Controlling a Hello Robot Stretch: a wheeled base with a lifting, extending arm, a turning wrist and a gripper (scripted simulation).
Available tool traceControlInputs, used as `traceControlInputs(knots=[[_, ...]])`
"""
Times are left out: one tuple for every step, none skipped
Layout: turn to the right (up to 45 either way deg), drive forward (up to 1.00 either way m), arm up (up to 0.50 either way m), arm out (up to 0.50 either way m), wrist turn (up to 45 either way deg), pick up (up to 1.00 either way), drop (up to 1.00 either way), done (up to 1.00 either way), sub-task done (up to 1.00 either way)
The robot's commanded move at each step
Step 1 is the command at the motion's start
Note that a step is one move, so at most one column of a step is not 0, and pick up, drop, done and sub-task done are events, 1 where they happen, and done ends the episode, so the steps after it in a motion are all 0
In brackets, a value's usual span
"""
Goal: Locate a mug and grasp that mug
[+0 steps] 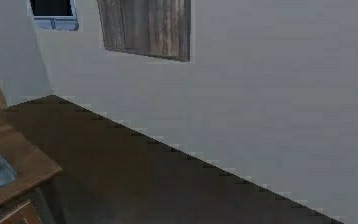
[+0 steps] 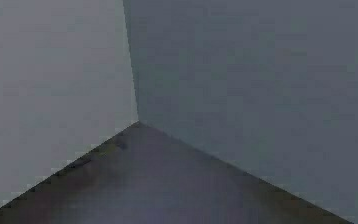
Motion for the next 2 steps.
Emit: traceControlInputs(knots=[[0.0, 1.0, 0.0, 0.0, 0.0, 0.0, 0.0, 0.0, 0.0], [6.0, 0.0, 0.0, 0.0, 0.0, 0.0, 0.0, 0.0, 0.0]])
